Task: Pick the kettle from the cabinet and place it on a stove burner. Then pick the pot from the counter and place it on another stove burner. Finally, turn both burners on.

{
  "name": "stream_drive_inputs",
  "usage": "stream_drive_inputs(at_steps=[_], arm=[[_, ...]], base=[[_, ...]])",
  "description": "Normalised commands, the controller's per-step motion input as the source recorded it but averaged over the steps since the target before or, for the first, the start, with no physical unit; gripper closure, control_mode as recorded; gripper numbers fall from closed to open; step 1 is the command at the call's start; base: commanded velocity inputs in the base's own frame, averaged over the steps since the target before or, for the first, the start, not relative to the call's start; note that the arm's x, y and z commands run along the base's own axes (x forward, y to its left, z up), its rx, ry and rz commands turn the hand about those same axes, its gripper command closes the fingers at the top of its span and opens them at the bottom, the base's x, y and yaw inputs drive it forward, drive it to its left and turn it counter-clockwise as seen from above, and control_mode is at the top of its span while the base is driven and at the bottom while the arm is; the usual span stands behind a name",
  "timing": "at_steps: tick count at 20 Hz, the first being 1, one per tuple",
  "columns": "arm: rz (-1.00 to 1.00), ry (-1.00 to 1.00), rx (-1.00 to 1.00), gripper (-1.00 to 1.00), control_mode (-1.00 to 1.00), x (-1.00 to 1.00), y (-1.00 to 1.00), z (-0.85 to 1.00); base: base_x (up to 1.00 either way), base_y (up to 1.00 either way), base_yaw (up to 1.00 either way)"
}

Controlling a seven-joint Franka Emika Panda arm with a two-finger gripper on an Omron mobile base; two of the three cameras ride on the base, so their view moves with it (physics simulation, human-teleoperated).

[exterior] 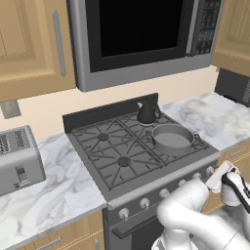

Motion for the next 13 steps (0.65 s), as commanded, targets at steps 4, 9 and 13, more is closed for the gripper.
stream_drive_inputs(at_steps=[4,9,13], arm=[[0.0,0.0,-0.35,1.0,-1.0,-0.04,0.0,-0.01],[0.0,0.0,-0.33,1.0,-1.0,-0.05,0.0,-0.02],[0.0,0.0,-0.22,1.0,-1.0,-0.12,-0.01,-0.04]], base=[[0.0,0.0,0.0],[0.0,0.0,0.0],[0.0,0.0,0.0]])
